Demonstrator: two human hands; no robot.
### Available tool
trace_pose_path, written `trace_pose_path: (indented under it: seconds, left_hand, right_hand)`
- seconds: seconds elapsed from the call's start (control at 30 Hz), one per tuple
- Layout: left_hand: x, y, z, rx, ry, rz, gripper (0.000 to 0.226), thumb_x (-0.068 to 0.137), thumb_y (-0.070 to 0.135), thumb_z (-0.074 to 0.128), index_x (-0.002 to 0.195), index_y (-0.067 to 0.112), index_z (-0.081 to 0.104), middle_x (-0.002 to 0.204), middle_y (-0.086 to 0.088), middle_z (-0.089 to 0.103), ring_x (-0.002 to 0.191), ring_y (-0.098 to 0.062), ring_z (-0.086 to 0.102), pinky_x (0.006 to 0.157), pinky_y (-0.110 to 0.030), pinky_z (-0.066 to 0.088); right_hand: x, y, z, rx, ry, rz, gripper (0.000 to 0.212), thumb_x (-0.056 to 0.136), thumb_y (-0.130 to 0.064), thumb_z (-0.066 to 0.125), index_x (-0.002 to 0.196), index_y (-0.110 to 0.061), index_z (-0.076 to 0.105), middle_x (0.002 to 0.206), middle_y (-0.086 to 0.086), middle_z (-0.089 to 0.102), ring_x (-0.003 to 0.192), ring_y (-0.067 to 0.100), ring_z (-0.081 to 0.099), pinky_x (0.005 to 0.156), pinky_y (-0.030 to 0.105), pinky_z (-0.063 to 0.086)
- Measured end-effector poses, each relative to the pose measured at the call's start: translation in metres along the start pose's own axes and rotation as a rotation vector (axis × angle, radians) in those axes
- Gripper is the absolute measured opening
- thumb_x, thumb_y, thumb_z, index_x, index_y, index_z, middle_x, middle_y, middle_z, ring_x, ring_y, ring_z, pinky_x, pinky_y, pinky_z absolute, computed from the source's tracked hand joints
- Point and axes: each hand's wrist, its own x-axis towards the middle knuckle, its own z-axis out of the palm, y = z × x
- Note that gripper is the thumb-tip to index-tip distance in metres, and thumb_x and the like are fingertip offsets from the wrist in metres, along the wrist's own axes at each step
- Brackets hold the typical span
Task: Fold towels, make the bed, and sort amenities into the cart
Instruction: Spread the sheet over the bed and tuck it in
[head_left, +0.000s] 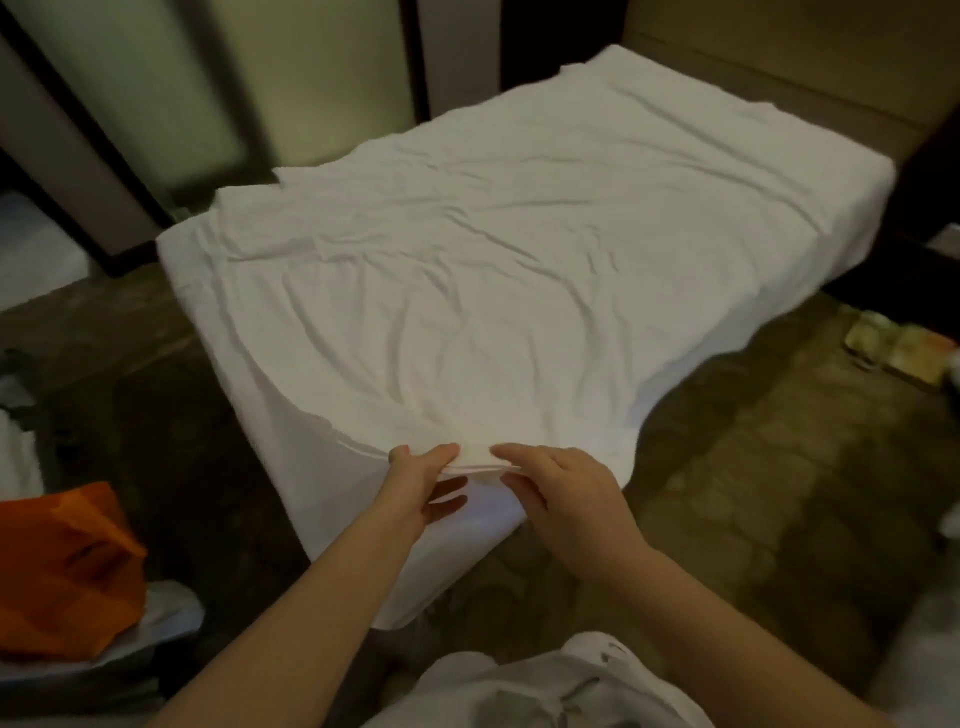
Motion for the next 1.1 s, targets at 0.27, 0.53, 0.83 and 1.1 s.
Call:
trace_pose_path:
  seconds: [0.27,0.53,0.83,1.1]
  left_hand:
    - [-0.015,-0.029,-0.040,0.023,-0.185,-0.049,0.045,0.091,0.003,0.057,0.133,-0.006,0.040,0.102,-0.018,0.061,0.083,-0.024,0.061,0.056,-0.030,0.053]
    - [-0.063,-0.065,-0.063,-0.042,-0.141,-0.023,0.070,0.091,0.001,0.057,0.146,0.023,0.020,0.127,-0.022,0.046,0.101,-0.032,0.057,0.070,-0.038,0.054]
    - [-0.114,-0.097,-0.072,-0.066,-0.205,-0.039,0.026,0.095,0.006,0.052,0.121,0.003,0.052,0.106,-0.014,0.061,0.088,-0.023,0.061,0.062,-0.030,0.052]
    - [-0.138,-0.106,-0.074,-0.115,-0.340,-0.232,0.025,0.093,0.014,0.058,0.113,-0.001,0.057,0.103,-0.017,0.064,0.084,-0.027,0.064,0.049,-0.031,0.056]
  right_hand:
    - [-0.087,-0.061,0.042,-0.163,0.260,0.212,0.053,0.100,-0.041,0.031,0.087,-0.016,0.075,0.081,-0.004,0.073,0.070,0.010,0.069,0.074,0.011,0.043]
    - [-0.129,-0.098,0.046,-0.166,0.303,0.233,0.029,0.085,-0.030,0.049,0.083,-0.017,0.076,0.077,-0.006,0.073,0.068,0.009,0.068,0.073,0.014,0.044]
    - [-0.177,-0.116,0.049,-0.148,0.296,0.366,0.018,0.065,-0.008,0.085,0.078,-0.014,0.074,0.068,-0.004,0.068,0.059,0.012,0.059,0.059,0.012,0.037]
    - [-0.192,-0.128,0.047,-0.063,0.280,0.379,0.017,0.070,-0.003,0.081,0.079,-0.012,0.071,0.071,-0.002,0.069,0.058,0.009,0.062,0.062,0.002,0.033]
